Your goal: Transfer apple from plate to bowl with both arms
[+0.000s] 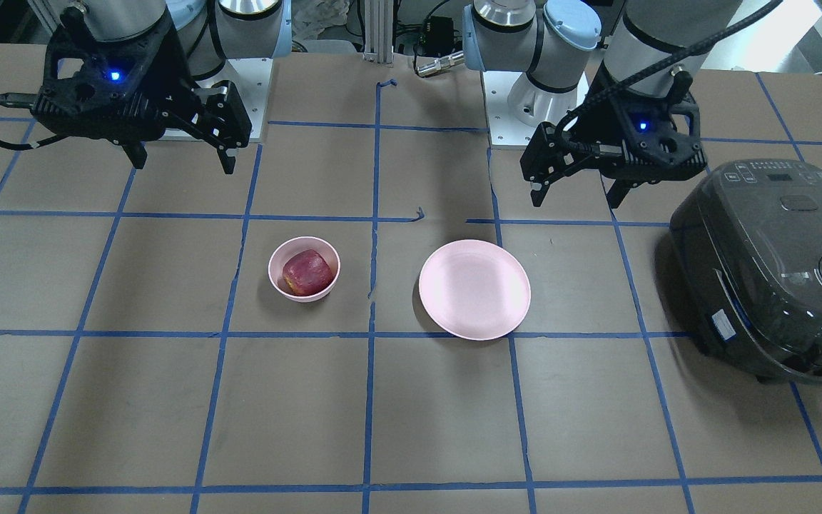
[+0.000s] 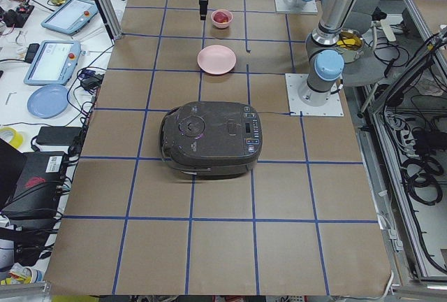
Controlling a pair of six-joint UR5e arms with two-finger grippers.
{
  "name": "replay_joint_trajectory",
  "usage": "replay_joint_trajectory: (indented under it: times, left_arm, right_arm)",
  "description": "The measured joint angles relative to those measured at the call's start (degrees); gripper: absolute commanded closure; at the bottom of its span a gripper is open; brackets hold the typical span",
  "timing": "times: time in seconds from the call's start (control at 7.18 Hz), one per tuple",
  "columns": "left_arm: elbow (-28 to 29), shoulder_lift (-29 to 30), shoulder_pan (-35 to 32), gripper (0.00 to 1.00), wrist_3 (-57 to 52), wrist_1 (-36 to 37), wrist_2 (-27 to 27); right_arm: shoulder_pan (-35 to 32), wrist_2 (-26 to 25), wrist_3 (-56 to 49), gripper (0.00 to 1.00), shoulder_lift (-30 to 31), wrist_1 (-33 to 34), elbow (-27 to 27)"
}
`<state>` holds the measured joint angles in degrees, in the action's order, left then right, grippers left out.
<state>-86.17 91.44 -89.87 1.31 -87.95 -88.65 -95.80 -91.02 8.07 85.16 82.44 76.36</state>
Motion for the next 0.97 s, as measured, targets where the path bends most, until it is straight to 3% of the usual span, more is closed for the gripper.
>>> replay_joint_trajectory:
  times: [0.97]
  left_arm:
    - [-0.6, -0.3, 0.3, 0.0, -2.0, -0.3, -2.1]
  right_arm:
    - [0.0, 0.0, -0.1, 0.0, -0.1, 0.1, 0.0]
